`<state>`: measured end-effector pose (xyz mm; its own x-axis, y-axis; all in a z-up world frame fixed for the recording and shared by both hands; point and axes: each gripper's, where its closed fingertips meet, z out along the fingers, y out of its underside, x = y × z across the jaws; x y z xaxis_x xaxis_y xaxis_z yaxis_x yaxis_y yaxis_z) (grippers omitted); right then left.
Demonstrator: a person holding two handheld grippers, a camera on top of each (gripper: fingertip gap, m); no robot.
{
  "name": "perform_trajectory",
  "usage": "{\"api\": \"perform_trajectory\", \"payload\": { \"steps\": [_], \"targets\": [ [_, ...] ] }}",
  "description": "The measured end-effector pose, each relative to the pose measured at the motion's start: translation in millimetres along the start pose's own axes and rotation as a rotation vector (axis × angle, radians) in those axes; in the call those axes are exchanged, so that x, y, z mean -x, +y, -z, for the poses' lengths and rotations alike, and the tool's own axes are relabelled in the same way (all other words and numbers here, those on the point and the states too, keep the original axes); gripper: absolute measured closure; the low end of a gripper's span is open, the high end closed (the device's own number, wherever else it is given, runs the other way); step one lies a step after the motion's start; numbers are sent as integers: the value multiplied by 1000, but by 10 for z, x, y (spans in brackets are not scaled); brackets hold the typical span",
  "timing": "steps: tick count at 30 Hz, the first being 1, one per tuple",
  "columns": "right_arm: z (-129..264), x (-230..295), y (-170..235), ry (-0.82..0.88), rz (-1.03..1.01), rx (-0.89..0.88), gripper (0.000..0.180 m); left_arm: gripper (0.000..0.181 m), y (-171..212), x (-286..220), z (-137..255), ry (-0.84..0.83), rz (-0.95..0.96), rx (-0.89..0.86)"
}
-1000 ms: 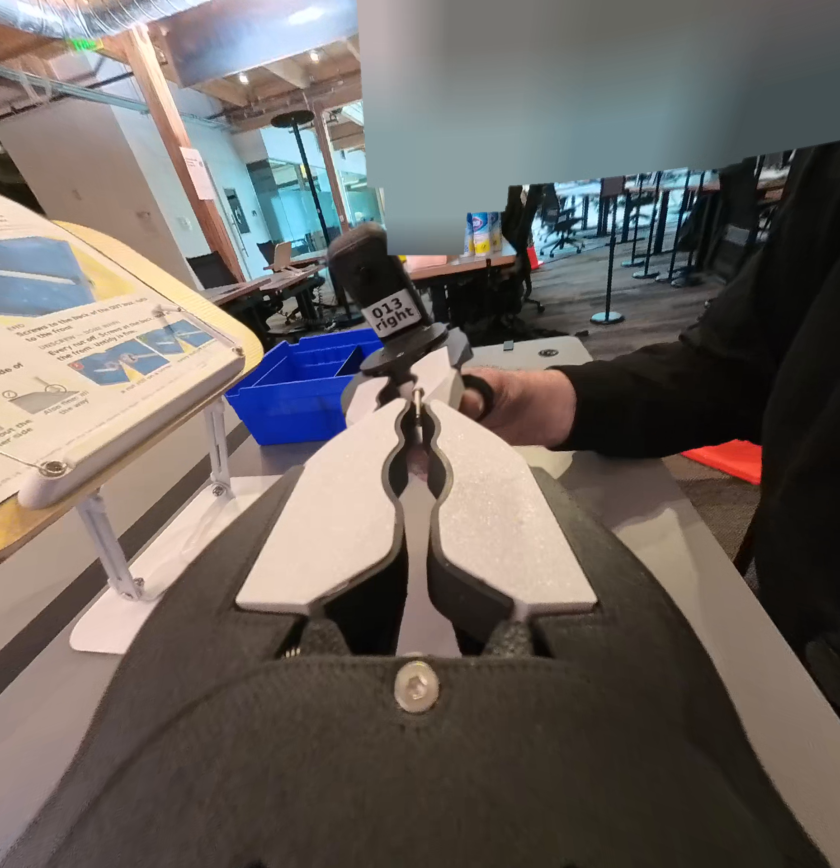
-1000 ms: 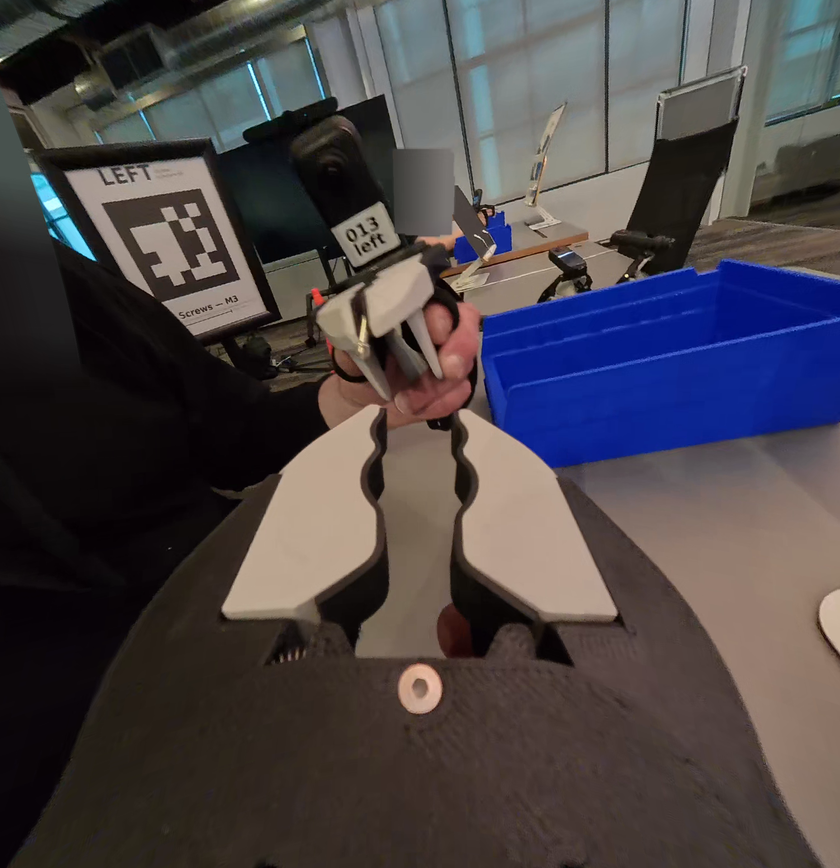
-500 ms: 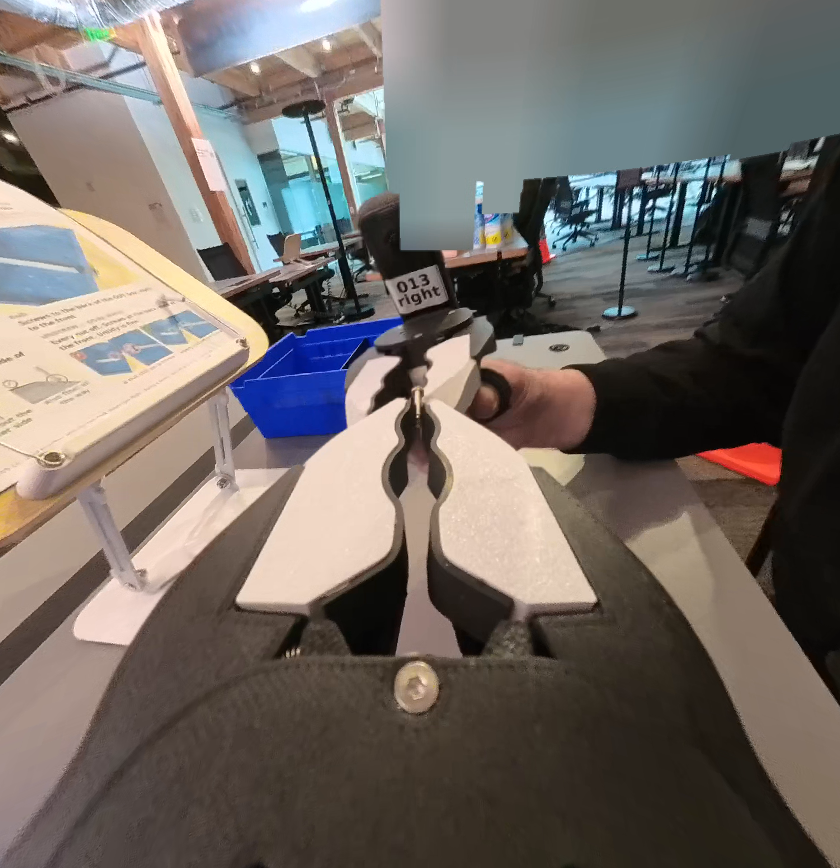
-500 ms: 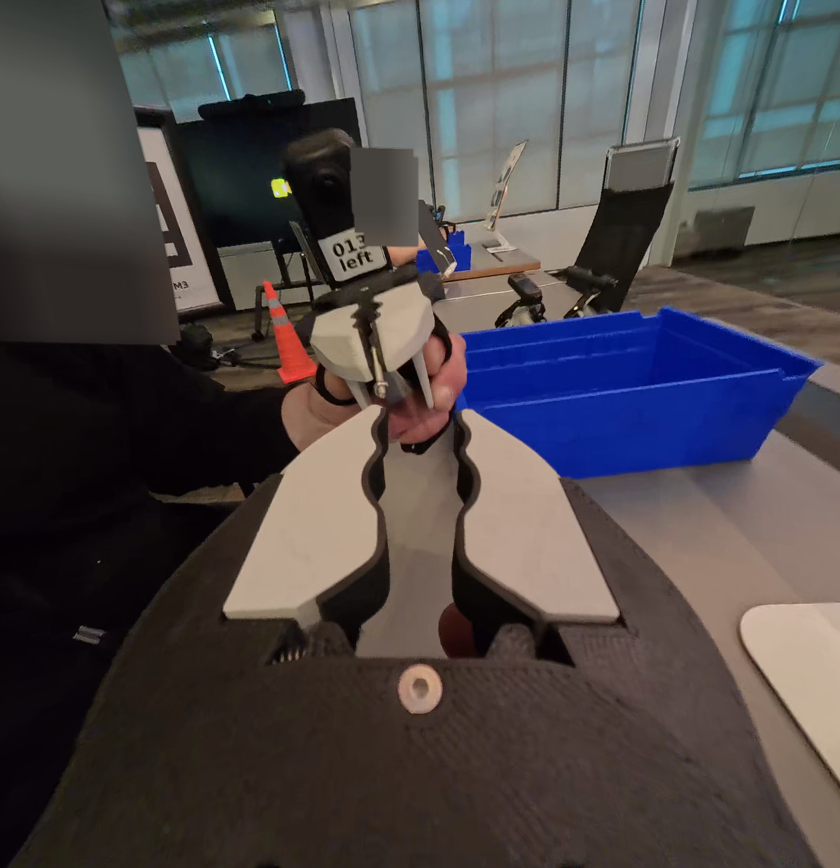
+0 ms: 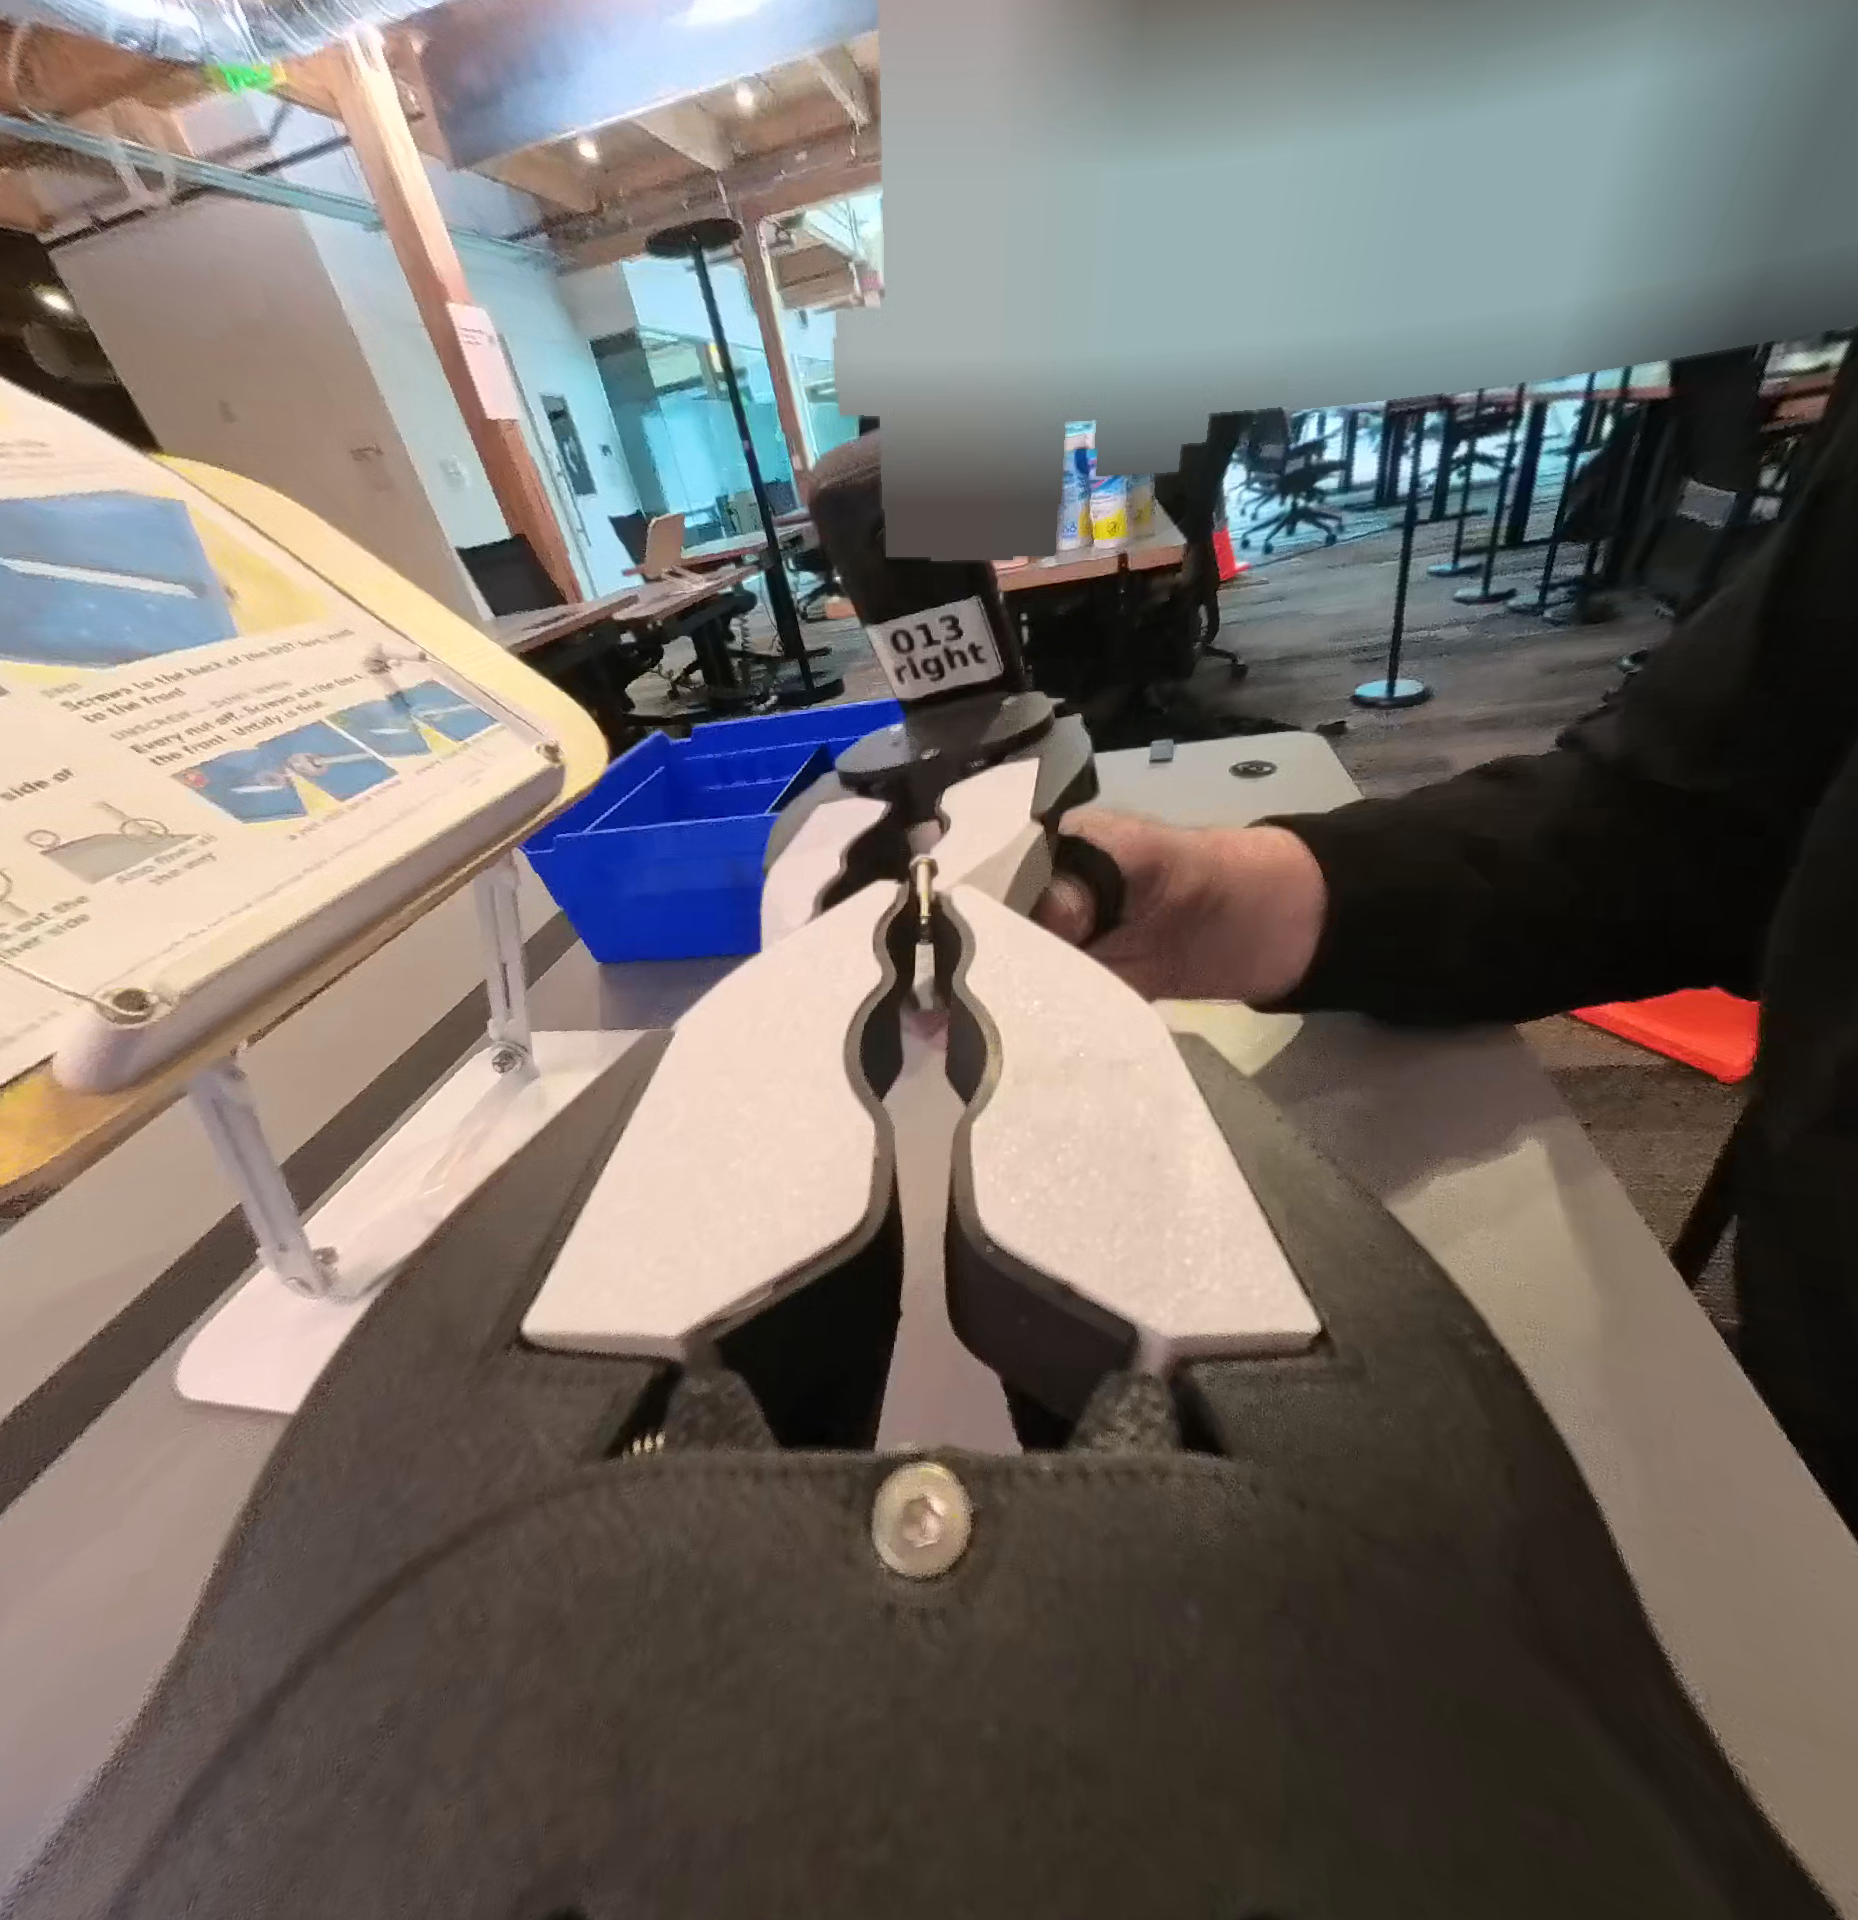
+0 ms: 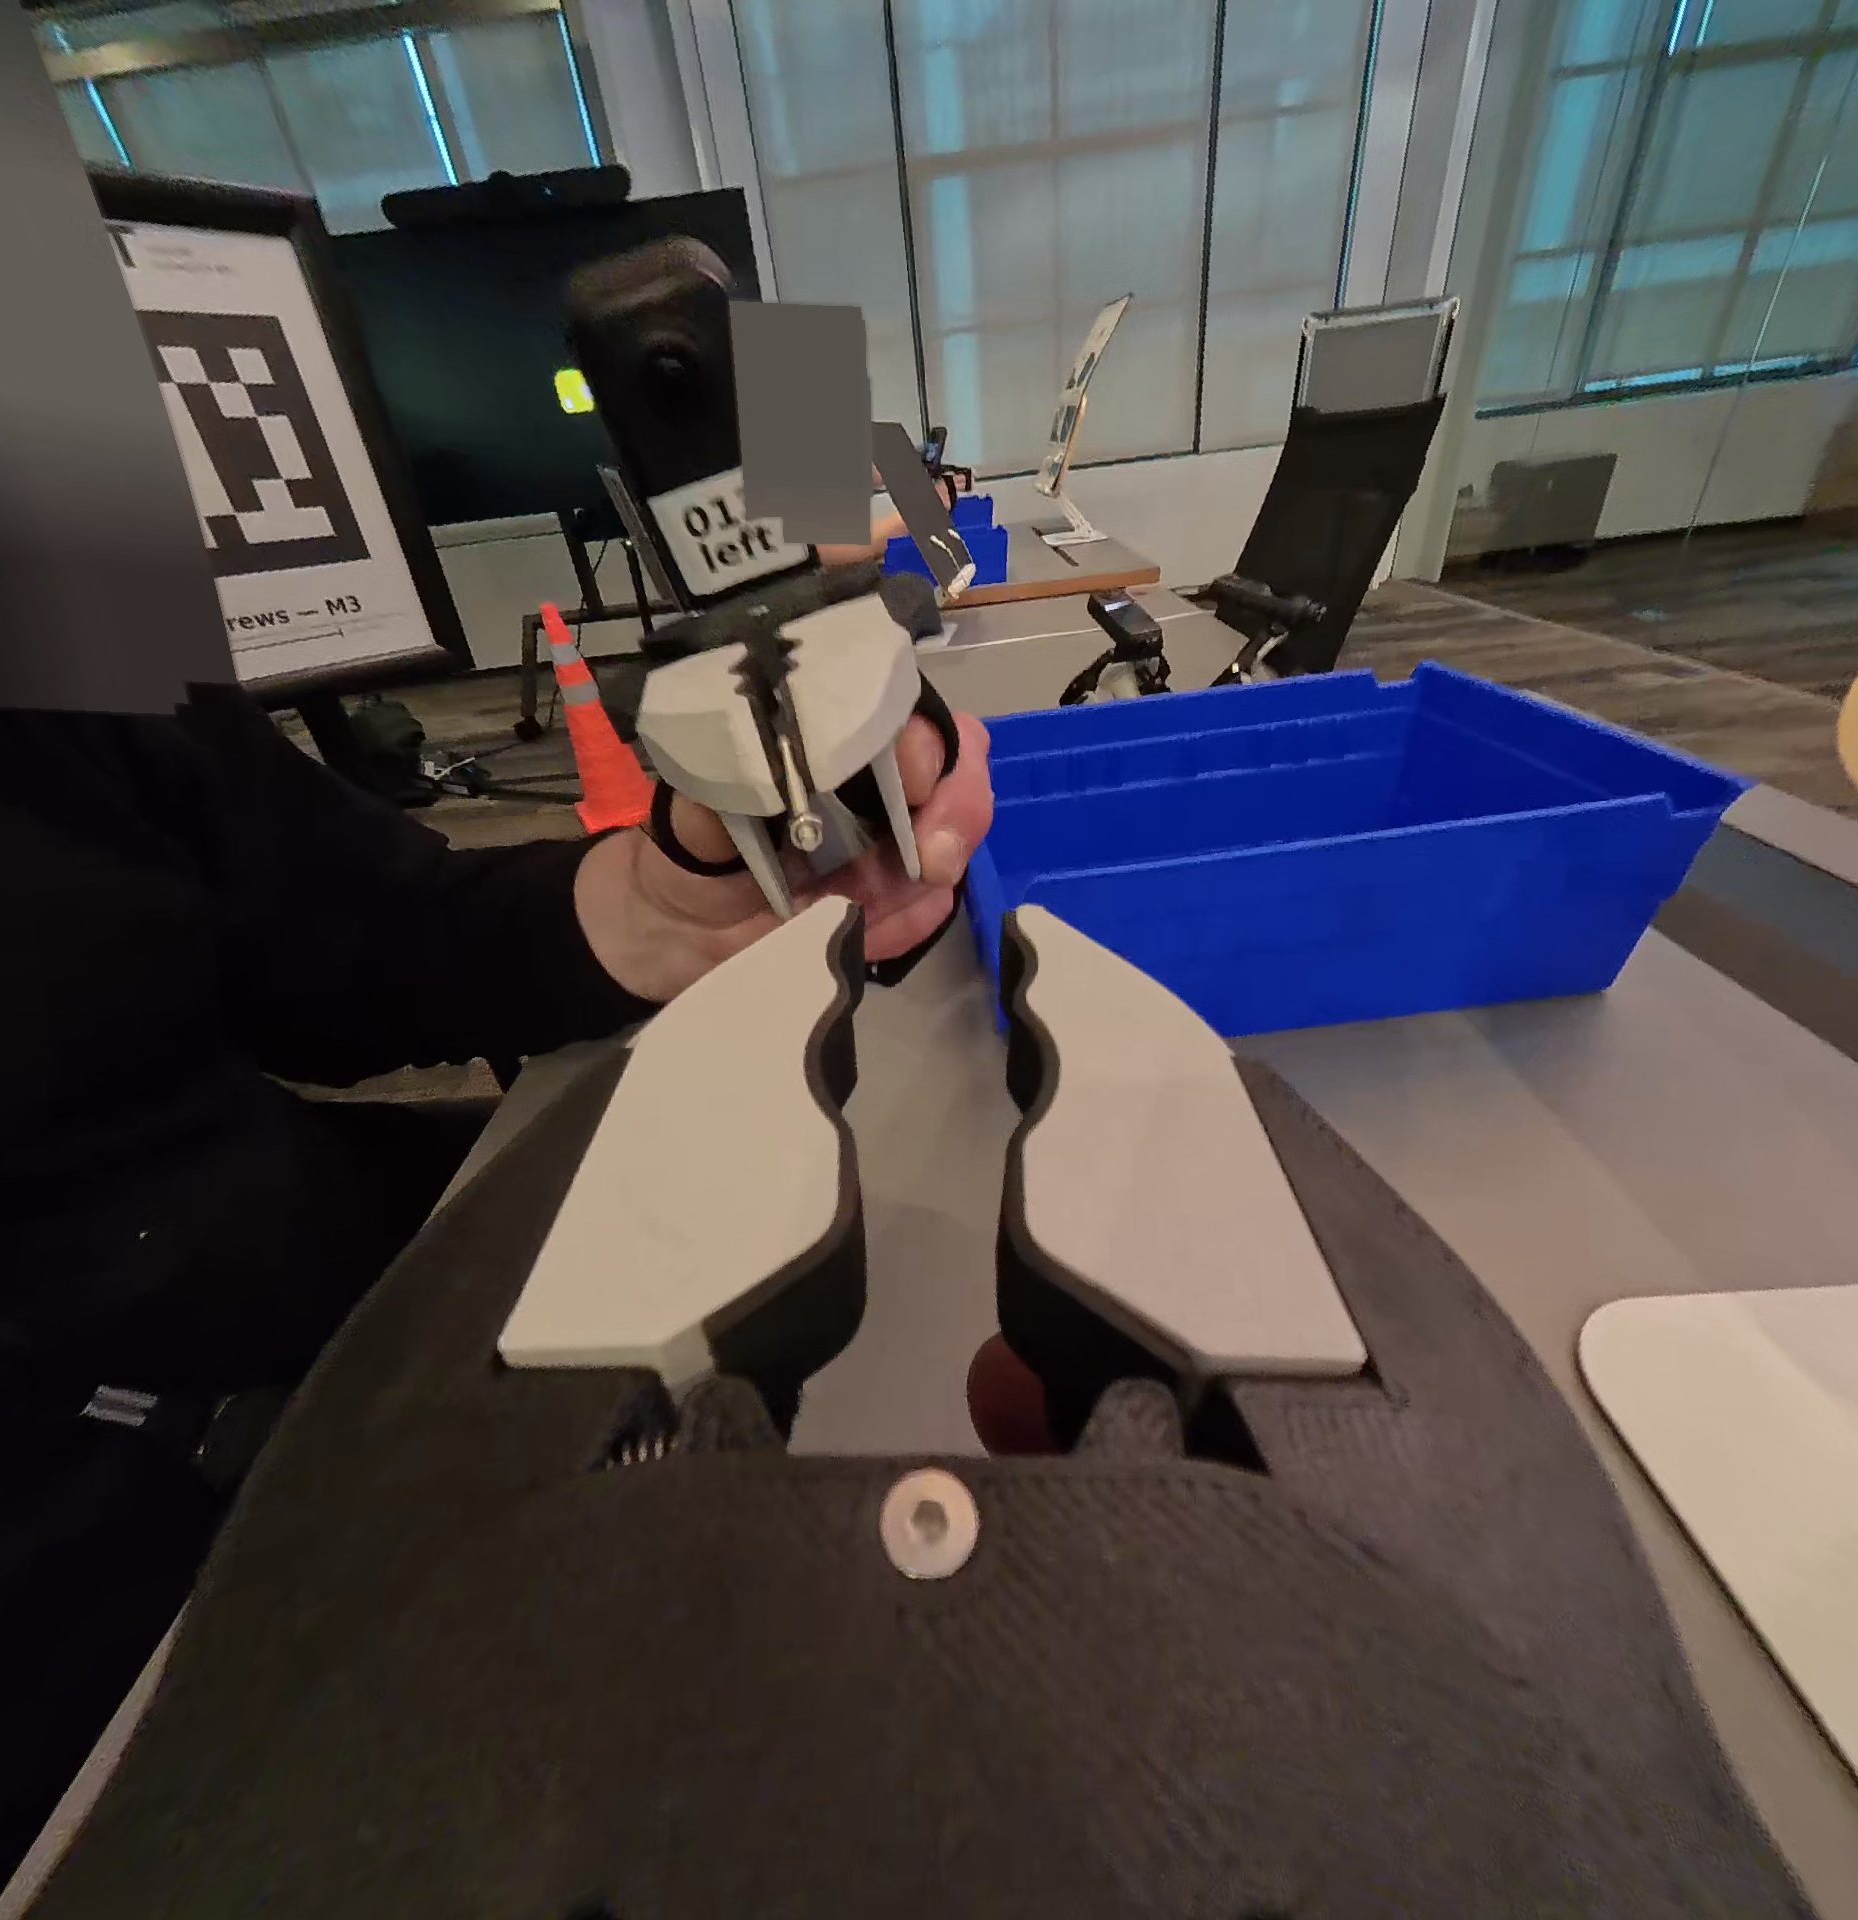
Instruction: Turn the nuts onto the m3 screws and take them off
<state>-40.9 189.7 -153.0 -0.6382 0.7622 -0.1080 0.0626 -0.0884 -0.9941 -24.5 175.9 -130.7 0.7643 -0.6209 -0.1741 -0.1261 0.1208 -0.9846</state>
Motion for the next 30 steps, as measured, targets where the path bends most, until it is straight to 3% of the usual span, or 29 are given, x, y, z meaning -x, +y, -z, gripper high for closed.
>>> {"api": "perform_trajectory", "payload": {
  "steps": [8,14,21,27,30],
  "targets": [
    [36,123,-231,-30,52,-92,151,178,-10,-11,4,11,22,-21],
    [-17,-16,21,23,16,18,155,178,-73,2,34,16,59,-67],
    [90,148,-259,-55,57,-116,151,178,-6,0,0,11,36,-32],
    [64,109,-221,-46,37,-104,151,178,5,-12,-19,13,27,-22],
    [28,-21,-32,14,18,-8,158,178,-49,-18,3,23,38,-52]
  ]
}}
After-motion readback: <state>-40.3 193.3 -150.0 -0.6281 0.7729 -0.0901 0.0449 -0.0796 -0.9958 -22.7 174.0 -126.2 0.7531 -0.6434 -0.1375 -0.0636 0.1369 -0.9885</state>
